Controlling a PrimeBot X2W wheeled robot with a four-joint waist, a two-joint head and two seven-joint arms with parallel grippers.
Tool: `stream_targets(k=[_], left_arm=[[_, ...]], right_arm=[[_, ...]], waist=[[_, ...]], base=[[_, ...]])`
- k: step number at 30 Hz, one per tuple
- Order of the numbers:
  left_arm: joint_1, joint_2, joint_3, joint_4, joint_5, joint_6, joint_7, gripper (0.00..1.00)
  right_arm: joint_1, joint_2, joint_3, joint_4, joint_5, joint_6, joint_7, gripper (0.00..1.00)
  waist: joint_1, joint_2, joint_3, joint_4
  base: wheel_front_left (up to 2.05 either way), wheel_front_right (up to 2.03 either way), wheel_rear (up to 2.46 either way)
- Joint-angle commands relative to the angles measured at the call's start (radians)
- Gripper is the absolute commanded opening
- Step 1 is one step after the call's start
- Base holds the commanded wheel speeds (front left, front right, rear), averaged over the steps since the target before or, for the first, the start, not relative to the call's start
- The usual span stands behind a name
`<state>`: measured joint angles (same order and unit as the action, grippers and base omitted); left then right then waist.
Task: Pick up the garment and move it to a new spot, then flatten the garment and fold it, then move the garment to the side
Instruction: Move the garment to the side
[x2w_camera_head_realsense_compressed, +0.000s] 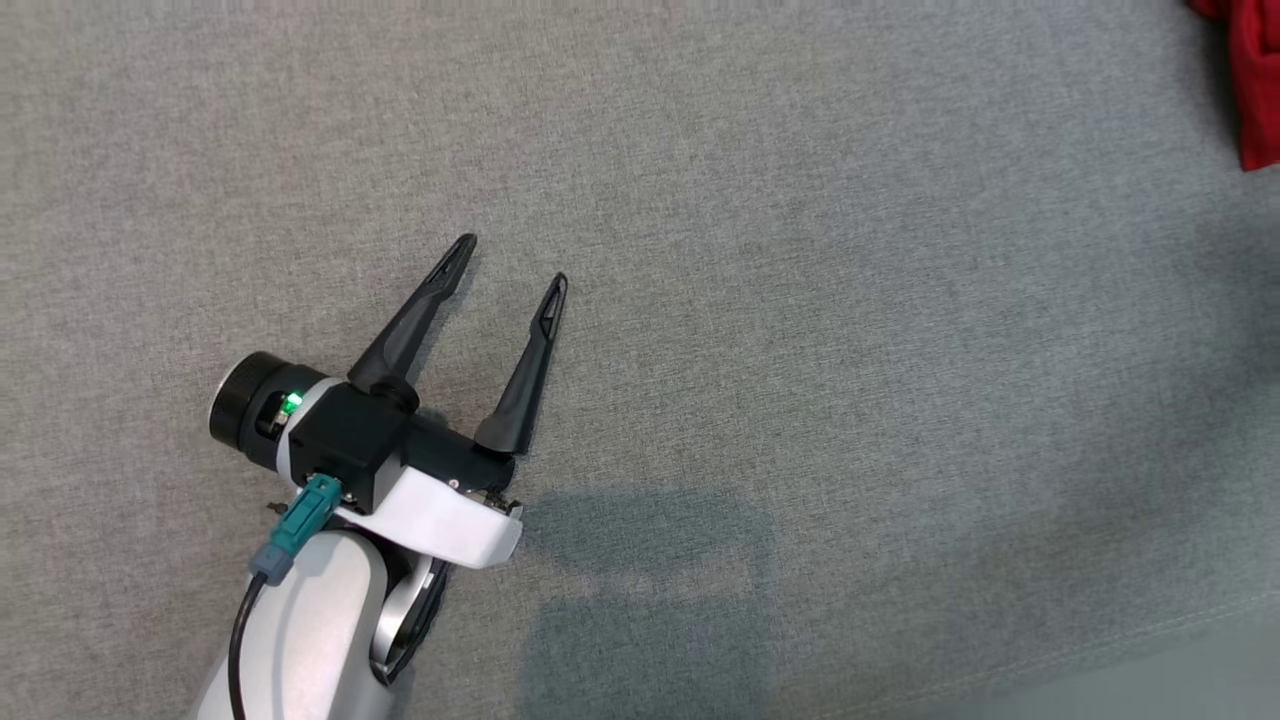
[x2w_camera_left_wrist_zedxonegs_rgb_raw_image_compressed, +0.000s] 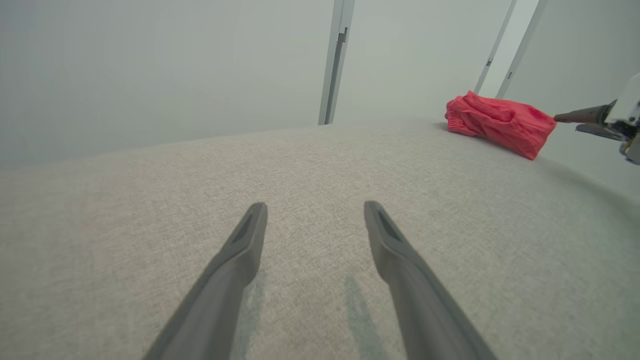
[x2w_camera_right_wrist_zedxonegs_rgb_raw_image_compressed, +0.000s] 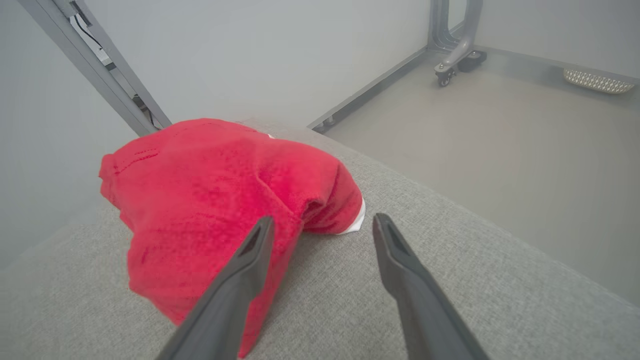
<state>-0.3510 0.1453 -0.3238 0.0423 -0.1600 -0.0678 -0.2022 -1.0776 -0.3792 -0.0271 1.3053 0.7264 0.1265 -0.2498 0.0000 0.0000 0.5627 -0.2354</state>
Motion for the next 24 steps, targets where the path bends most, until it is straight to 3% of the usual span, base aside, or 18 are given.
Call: stream_targets(k=[1,14,24], left_arm=[[0.012,0.006,0.031,-0.017,-0.007,0.015,-0.011,1.00],[0.063,-0.030,0.084,0.023,-0.043,0.082,-0.053,1.00],[0.159,-0.058,0.158,0.050,-0.099,0.127,-0.059,1.00]], right_arm=[[0.015,-0.009,0.009,-0.035,-0.023,0.004,-0.011,1.00],[0.150,0.068,0.030,-0.287,-0.231,0.004,-0.012,1.00],[0.304,0.114,0.177,-0.446,-0.269,0.004,-0.012,1.00]], waist=[[0.0000,0.0000,-0.024,-0.003],[0.0000,0.0000,-0.191,0.055],[0.0000,0.0000,-0.346,0.168]], base=[[0.00,0.00,0.00],[0.00,0.00,0.00],[0.00,0.00,0.00]])
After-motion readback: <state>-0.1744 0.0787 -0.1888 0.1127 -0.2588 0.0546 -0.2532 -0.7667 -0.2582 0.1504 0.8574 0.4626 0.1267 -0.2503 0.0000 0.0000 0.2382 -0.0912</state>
